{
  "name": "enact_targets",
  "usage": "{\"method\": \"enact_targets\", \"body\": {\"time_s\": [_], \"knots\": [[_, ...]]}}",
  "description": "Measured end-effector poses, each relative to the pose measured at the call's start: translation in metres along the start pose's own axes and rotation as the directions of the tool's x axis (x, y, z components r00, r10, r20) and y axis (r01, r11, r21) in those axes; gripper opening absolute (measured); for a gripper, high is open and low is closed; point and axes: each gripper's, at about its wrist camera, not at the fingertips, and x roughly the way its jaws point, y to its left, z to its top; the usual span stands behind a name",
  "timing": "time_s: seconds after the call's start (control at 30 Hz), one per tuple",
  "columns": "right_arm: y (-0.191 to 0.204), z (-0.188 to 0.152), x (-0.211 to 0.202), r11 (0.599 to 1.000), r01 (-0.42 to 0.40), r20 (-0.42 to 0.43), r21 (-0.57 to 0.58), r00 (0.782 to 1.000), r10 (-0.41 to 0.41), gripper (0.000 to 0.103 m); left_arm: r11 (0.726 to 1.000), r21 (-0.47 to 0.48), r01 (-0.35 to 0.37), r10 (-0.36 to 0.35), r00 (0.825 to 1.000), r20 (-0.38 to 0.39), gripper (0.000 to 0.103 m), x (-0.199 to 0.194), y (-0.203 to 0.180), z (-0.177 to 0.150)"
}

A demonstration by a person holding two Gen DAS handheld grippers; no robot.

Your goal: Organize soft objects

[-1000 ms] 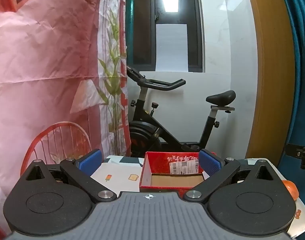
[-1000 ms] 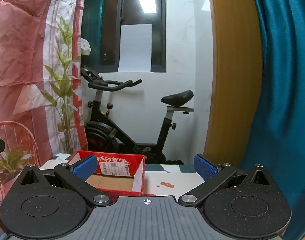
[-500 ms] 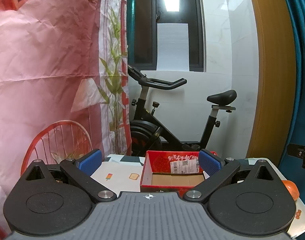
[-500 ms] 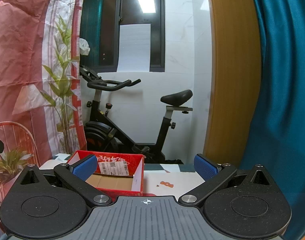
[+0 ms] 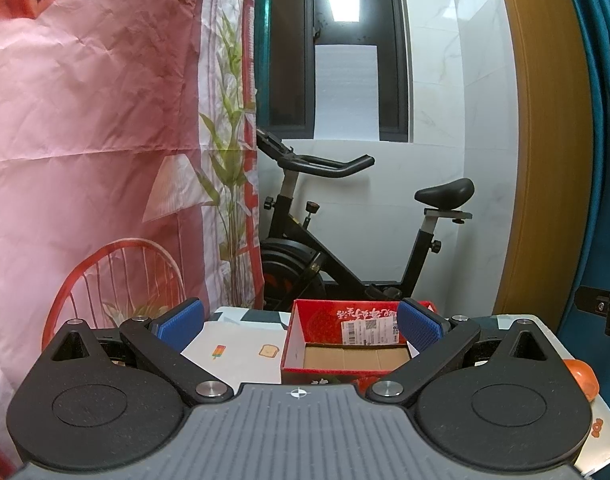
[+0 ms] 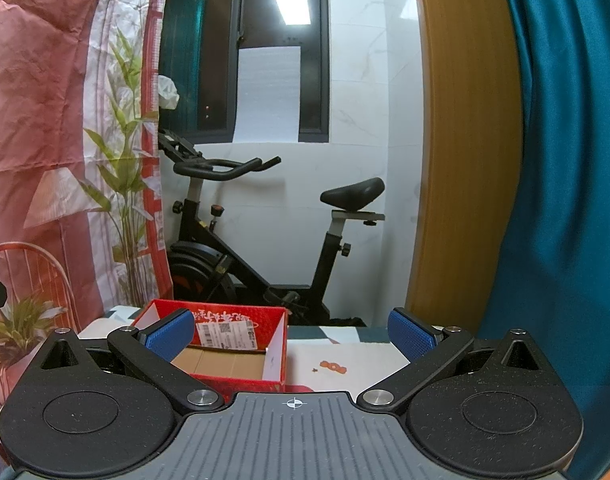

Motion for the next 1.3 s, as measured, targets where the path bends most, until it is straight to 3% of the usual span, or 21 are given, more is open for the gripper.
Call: {"method": "enact_targets", "body": {"time_s": [1.3], "knots": [[0.0001, 0.0004, -0.0001, 1.0, 0.001, -0.006, 0.001, 1.0, -0.001, 0.103, 1.0, -0.007, 0.0, 0.0, 1.0, -0.008, 0.103, 0.0001, 0.0, -0.0053]]}}
